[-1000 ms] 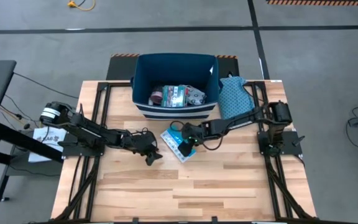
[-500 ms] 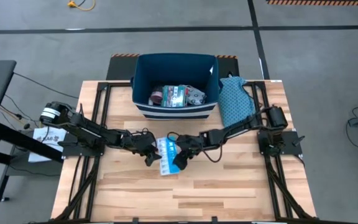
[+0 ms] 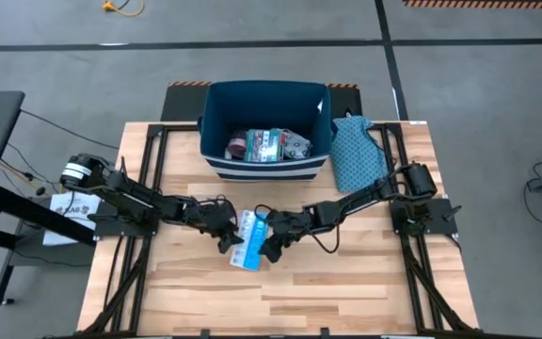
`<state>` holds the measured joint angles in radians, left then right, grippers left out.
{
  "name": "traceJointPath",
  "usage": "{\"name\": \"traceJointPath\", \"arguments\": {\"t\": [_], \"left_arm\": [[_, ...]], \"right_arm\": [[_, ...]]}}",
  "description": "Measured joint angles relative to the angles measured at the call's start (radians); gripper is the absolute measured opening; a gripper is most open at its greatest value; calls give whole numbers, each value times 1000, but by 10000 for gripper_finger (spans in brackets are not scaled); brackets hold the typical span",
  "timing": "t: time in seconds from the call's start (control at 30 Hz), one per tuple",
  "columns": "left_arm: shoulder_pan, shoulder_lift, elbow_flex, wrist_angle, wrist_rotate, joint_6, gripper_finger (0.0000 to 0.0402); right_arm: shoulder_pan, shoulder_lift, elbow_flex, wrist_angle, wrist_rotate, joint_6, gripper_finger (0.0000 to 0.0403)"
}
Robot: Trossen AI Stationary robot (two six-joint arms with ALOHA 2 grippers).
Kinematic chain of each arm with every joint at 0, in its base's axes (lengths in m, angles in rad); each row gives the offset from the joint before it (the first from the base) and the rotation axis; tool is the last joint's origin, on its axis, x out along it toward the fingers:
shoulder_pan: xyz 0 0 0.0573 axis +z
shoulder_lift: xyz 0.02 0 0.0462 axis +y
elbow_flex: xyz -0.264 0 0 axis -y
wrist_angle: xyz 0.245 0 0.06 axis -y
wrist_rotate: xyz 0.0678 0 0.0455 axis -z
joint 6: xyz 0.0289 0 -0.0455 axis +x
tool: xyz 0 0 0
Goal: Pick & place medical supplies in basket/bin
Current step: Put the medicine organizer into the bin
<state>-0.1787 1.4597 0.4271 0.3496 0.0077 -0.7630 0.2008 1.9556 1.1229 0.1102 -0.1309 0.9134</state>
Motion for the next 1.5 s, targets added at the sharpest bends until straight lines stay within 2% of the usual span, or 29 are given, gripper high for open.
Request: {"name": "traceJointPath", "arguments": {"t": [0.27, 0.43, 0.8, 0.93, 1.13, 1.33, 1.5], "left_arm": [[-1, 0, 0, -2, 174, -9, 267], [0, 0, 0, -33, 171, -14, 267], [0, 0, 0, 7, 170, 20, 267], [0, 62, 1, 19, 185, -16, 267], [1, 198, 5, 185, 242, -87, 267], [0, 197, 3, 206, 232, -97, 267], [0, 198, 0, 243, 231, -111, 267]], "right_arm": [[2, 0, 0, -30, 1, 126, 265], [3, 0, 0, -28, 23, 175, 265], [3, -1, 0, -19, 28, 197, 265], [3, -1, 0, -24, 34, 208, 265], [20, -1, 0, -73, 91, 261, 265], [47, 11, 0, -134, 135, 315, 265], [57, 61, 0, -16, 136, 344, 265]]}}
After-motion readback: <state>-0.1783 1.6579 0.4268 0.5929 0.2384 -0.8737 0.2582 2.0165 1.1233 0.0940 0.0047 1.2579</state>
